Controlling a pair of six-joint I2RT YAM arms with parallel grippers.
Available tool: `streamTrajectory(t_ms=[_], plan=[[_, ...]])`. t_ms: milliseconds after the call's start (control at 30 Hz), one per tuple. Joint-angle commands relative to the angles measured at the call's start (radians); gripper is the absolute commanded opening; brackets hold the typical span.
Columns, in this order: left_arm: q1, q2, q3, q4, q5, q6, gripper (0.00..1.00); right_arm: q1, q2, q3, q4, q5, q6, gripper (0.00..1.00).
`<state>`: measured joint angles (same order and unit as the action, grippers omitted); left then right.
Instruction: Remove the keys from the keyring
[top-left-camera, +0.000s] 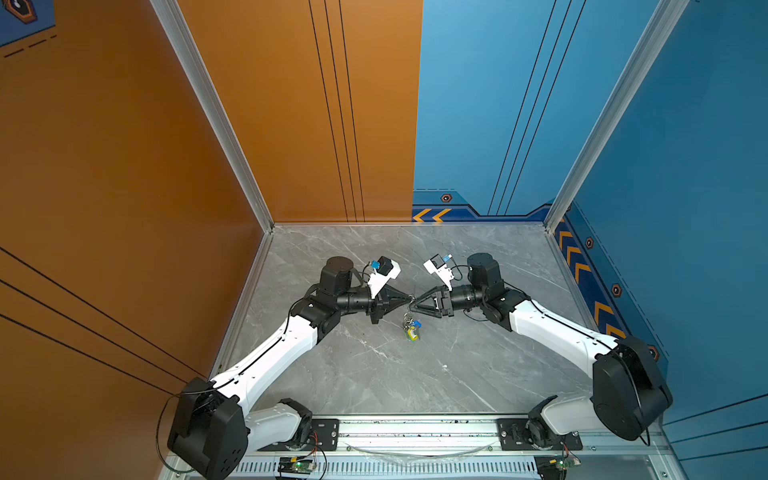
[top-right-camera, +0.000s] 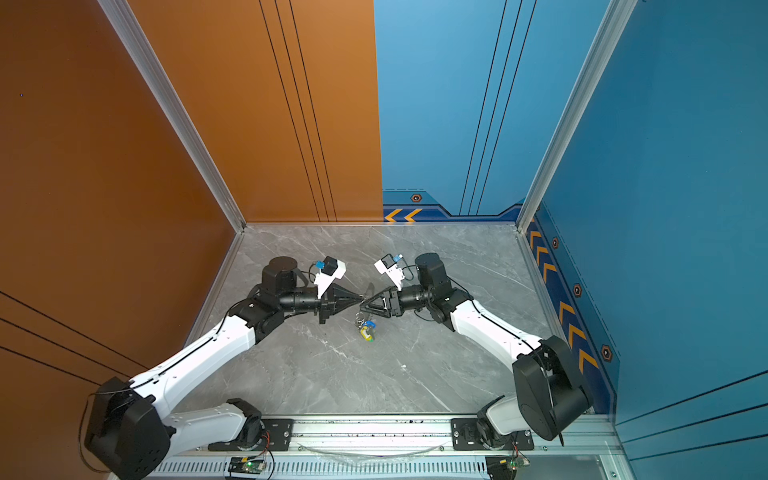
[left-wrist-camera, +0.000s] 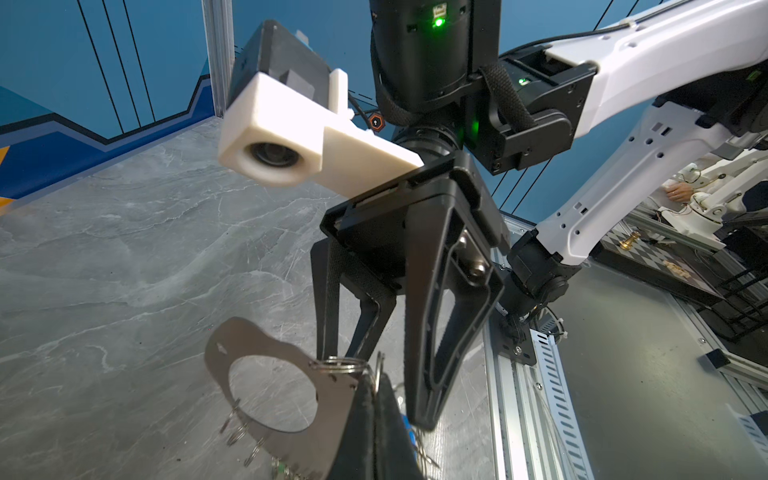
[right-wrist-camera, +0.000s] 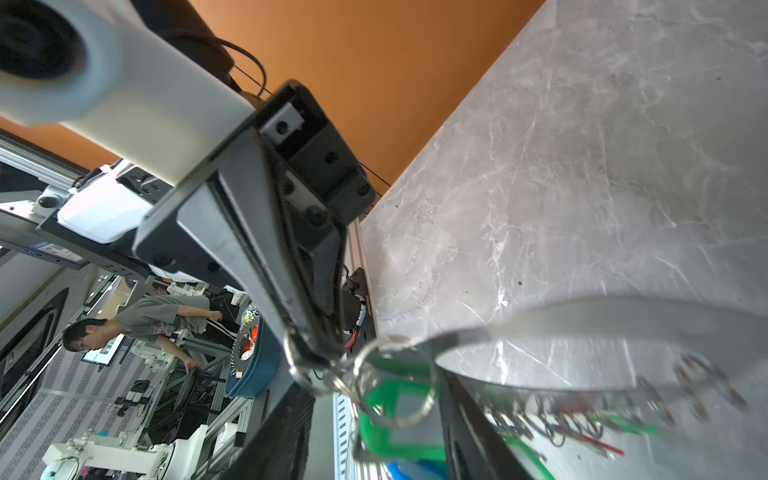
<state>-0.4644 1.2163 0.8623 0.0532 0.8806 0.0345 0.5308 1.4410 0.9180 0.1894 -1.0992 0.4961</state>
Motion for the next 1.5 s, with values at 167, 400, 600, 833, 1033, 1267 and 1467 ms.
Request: streamTrajectory(t_ms=[167, 400, 600, 833, 1033, 1267, 1467], plan=[[0.018, -0.007, 0.024, 0.046, 0.019, -0.013, 0.00, 0.021, 0.034, 0.009, 0.261, -0.078, 0.180, 0.49], [0.025, -0.015, 0.017, 0.050, 0.001, -0.012, 0.00, 0.014, 0.000, -0.002, 0.051, -0.046, 0.045, 0.47], [0.027, -0.022, 0.015, 0.050, -0.003, -0.014, 0.00, 0.000, -0.027, -0.021, 0.038, -0.041, 0.042, 0.44], [0.027, -0.017, 0.003, 0.052, -0.008, -0.015, 0.00, -0.002, -0.056, 0.007, 0.021, -0.051, 0.050, 0.41], [0.026, -0.024, 0.004, 0.061, -0.018, -0.021, 0.00, 0.003, -0.050, 0.010, 0.012, -0.044, 0.047, 0.41], [0.024, -0.029, 0.003, 0.062, -0.017, -0.022, 0.00, 0.009, -0.027, 0.015, 0.036, -0.024, 0.061, 0.30], [0.022, -0.036, -0.003, 0.061, -0.020, -0.022, 0.00, -0.013, -0.026, 0.021, 0.013, 0.001, 0.061, 0.17]])
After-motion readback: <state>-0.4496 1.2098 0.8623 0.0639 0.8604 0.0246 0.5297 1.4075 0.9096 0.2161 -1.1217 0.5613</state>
